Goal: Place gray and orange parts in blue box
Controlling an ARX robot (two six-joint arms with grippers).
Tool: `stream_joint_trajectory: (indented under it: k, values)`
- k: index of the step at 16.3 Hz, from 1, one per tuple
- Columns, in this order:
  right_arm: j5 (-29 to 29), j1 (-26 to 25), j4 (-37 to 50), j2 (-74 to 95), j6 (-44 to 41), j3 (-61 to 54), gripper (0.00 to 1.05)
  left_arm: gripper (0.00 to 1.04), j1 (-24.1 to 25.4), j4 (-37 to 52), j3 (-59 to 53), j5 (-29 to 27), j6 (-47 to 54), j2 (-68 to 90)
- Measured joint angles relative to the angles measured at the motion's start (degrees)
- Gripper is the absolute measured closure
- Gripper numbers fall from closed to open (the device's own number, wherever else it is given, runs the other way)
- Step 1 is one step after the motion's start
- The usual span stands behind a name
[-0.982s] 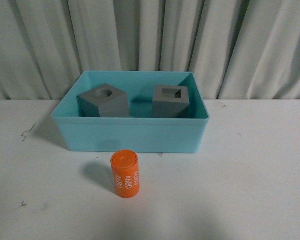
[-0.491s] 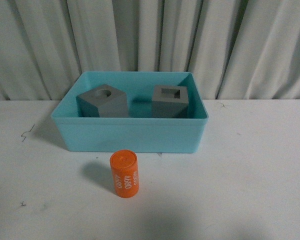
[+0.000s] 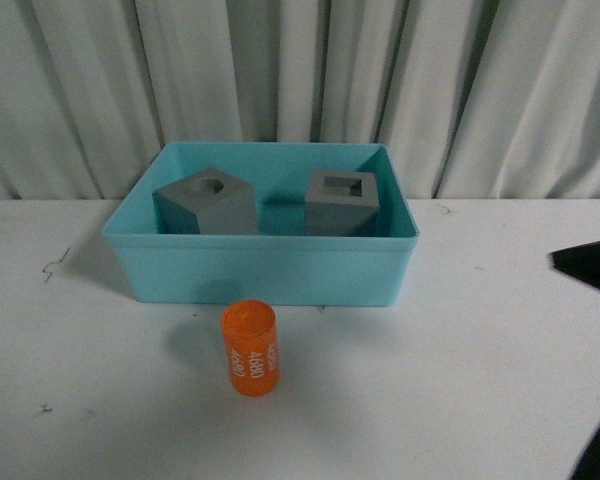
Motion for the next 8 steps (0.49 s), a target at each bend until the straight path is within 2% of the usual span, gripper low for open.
stream_joint_trajectory:
  k: [2, 4, 8]
  values:
    - [-0.4, 8.3, -2.1, 5.2, -3.3, 4.3, 0.06, 0.07, 0.0, 0.0, 0.0, 0.0, 0.0, 0.0]
    - [2.1, 14.8, -1.1, 11.6, -4.8, 8.3, 0.06, 0.07, 0.0, 0.0, 0.0, 0.0, 0.0, 0.0]
    - [6.2, 21.1, -0.8, 22.8, -6.0, 16.5, 0.06, 0.07, 0.0, 0.0, 0.0, 0.0, 0.0, 0.0]
